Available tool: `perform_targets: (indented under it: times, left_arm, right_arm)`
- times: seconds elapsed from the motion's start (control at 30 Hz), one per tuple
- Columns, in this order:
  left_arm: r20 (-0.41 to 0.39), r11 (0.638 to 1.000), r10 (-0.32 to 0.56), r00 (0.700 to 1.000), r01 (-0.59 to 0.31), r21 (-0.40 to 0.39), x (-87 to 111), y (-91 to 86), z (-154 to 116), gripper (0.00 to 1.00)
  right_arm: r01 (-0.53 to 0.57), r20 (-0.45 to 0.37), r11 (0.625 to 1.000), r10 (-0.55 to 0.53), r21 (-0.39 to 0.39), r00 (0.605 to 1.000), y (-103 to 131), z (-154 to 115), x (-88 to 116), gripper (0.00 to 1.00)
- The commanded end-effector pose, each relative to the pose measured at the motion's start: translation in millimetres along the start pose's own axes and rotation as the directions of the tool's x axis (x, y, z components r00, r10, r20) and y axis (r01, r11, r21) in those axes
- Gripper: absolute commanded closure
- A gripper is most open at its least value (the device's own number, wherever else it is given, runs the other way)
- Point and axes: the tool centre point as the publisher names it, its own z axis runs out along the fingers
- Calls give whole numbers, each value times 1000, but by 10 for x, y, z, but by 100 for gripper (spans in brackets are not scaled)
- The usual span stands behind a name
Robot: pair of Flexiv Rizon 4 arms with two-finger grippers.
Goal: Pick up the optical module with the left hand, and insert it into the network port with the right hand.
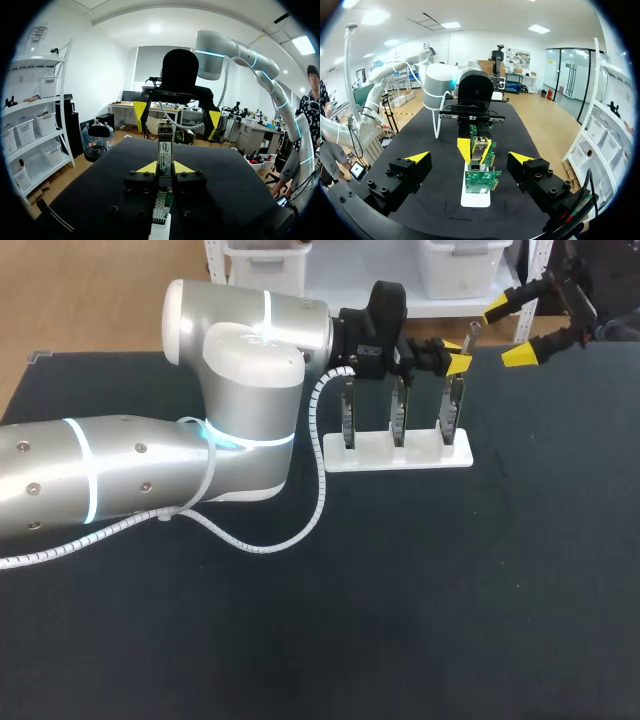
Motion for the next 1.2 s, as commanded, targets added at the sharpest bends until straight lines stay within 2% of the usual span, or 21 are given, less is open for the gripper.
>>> perform_targets:
  times: [0.03, 0.23, 1.2]
  left_arm:
    - [1, 1000, 1, 1000, -1, 1, 3, 11, 10, 100]
    - [1, 1000, 1, 1000, -1, 1, 3, 11, 10, 100]
    - [1, 1000, 1, 1000, -1, 1, 3, 11, 10, 100]
  right_arm:
    - [2, 2, 1000, -2, -31, 1000, -122, 34, -11, 0]
    - [17, 7, 998, -17, -54, 1000, -145, 129, -59, 0]
    - [8, 24, 998, -7, -55, 1000, -76, 234, -200, 0]
